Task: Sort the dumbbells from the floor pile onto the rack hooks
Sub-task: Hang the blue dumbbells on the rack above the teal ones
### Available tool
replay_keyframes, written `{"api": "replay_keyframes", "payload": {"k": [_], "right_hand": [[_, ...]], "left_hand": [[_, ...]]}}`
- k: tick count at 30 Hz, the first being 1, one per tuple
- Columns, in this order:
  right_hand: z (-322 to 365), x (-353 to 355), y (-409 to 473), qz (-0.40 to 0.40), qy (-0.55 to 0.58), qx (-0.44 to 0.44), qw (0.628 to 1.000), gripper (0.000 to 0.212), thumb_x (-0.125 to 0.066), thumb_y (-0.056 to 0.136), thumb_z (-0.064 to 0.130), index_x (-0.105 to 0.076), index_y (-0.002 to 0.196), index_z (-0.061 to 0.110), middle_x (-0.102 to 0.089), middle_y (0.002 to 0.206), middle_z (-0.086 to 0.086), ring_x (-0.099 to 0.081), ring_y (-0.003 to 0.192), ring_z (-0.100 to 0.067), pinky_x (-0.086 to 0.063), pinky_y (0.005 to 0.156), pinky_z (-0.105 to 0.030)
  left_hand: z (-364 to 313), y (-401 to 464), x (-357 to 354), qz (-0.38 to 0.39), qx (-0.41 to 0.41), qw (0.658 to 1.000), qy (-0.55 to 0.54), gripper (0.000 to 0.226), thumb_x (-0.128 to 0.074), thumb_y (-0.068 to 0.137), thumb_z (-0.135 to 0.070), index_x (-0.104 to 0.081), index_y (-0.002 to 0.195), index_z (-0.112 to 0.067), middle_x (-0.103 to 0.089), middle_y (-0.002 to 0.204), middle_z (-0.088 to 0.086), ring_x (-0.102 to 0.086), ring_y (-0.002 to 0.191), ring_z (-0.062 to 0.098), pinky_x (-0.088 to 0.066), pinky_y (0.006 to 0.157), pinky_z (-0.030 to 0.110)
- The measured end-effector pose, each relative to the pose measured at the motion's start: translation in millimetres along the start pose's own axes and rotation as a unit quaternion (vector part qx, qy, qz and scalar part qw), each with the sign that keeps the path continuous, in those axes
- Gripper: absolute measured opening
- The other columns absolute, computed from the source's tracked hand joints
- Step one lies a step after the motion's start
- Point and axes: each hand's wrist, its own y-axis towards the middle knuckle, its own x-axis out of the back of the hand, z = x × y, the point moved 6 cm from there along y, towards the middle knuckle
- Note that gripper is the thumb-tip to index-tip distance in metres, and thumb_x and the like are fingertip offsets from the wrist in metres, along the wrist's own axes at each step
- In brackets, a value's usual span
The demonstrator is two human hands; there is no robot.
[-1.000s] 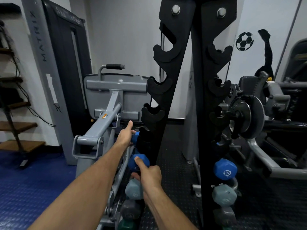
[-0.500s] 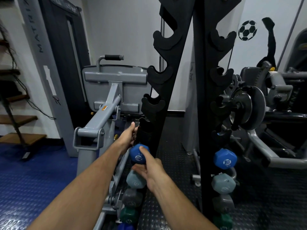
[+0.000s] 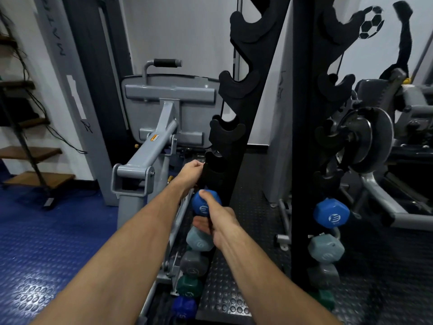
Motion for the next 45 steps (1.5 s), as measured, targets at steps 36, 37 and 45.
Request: {"api": "replay_keyframes", "payload": {"k": [36, 37, 45], "right_hand": [[-34.4, 109.0, -44.6, 0.058, -0.242, 0.112, 0.962, 0.057, -0.072, 0.085, 0.065, -0.065, 0.120, 0.021, -0.074, 0.111, -0.001, -0.072, 0.100, -0.015, -0.056, 0.081, -0.027], [-39.0, 119.0, -49.4, 0.055, -0.261, 0.120, 0.956, 0.059, -0.071, 0.085, 0.066, -0.064, 0.125, 0.023, -0.074, 0.113, 0.002, -0.071, 0.101, -0.013, -0.056, 0.085, -0.029], [-107.4, 178.0, -70.0, 0.037, -0.292, 0.176, 0.940, 0.056, -0.072, 0.090, 0.054, -0.060, 0.136, 0.026, -0.073, 0.109, 0.009, -0.068, 0.107, -0.004, -0.048, 0.095, -0.023]], "left_hand": [[20.9, -107.1, 14.2, -0.097, -0.067, 0.993, -0.006, 0.032, -0.049, 0.106, -0.039, -0.070, 0.092, -0.018, -0.072, 0.098, 0.009, -0.064, 0.092, 0.018, -0.051, 0.081, 0.033], [21.9, -121.1, 14.1, -0.110, -0.075, 0.991, 0.013, 0.033, -0.049, 0.105, -0.042, -0.070, 0.094, -0.019, -0.072, 0.098, 0.010, -0.065, 0.092, 0.018, -0.050, 0.082, 0.036], [87.4, -229.1, -19.1, -0.159, -0.103, 0.978, 0.085, 0.062, -0.048, 0.102, -0.051, -0.042, 0.153, -0.016, -0.052, 0.150, 0.000, -0.048, 0.137, 0.013, -0.037, 0.116, 0.030]]}}
